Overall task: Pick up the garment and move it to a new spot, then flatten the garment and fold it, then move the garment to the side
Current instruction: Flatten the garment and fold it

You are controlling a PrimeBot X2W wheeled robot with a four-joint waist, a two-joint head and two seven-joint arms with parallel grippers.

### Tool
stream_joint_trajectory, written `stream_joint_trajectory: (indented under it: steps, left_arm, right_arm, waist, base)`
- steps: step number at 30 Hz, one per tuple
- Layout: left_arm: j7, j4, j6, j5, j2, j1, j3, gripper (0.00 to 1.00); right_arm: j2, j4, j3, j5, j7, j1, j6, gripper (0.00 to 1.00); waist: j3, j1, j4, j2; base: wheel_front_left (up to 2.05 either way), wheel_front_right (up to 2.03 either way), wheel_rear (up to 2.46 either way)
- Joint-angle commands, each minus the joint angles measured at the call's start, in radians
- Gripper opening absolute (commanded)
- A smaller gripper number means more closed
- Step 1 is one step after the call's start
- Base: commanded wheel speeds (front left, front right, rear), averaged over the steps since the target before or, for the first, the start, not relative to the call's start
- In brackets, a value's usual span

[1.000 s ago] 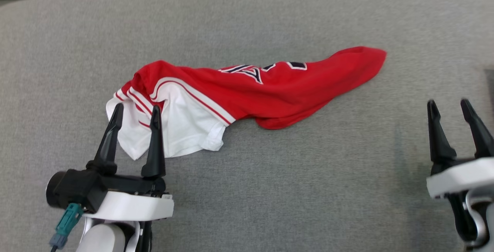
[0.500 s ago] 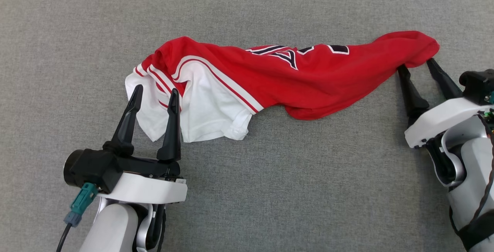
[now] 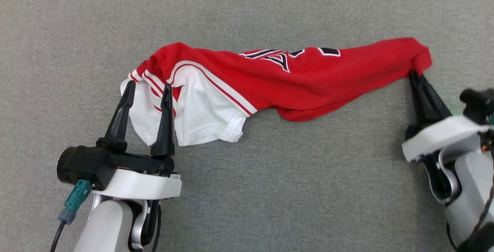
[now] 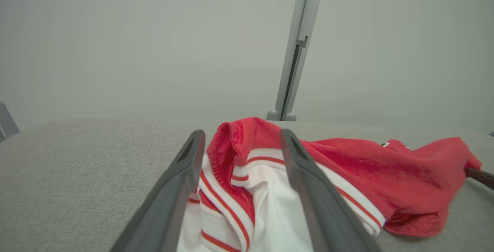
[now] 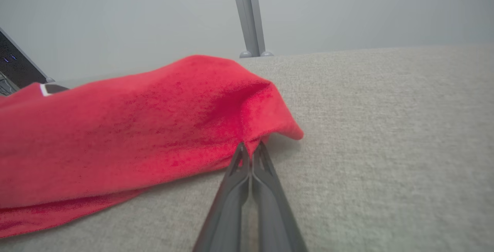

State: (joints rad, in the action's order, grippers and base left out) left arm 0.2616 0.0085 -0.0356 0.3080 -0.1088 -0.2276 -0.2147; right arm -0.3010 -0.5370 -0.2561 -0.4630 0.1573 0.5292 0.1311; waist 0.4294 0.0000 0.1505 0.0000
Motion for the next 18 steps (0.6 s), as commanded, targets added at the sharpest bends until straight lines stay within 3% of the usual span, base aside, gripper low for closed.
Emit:
stream_joint_trajectory:
  steps: [1, 8, 18]
  left_arm:
    - [0.004, 0.000, 0.003, -0.006, 0.001, 0.012, 0.009, 1.00]
    - [0.004, -0.003, 0.003, -0.013, 0.001, 0.043, 0.042, 1.00]
    - [0.004, -0.016, 0.003, -0.016, -0.011, 0.079, 0.064, 1.00]
  right_arm:
    - [-0.004, 0.008, 0.006, -0.007, 0.009, -0.051, -0.001, 0.00]
    - [0.015, 0.241, 0.080, 0.000, -0.026, -0.287, -0.001, 0.00]
    - [0.088, 0.633, 0.277, 0.061, -0.237, -0.583, -0.001, 0.00]
  waist:
    - [-0.018, 0.0000, -0.011, 0.0000]
    - [-0.074, 0.0000, -0.061, 0.0000]
    - [-0.101, 0.0000, -0.106, 0.0000]
  base:
    - [0.00, 0.00, 0.00]
    - [0.00, 0.00, 0.00]
    - [0.00, 0.00, 0.00]
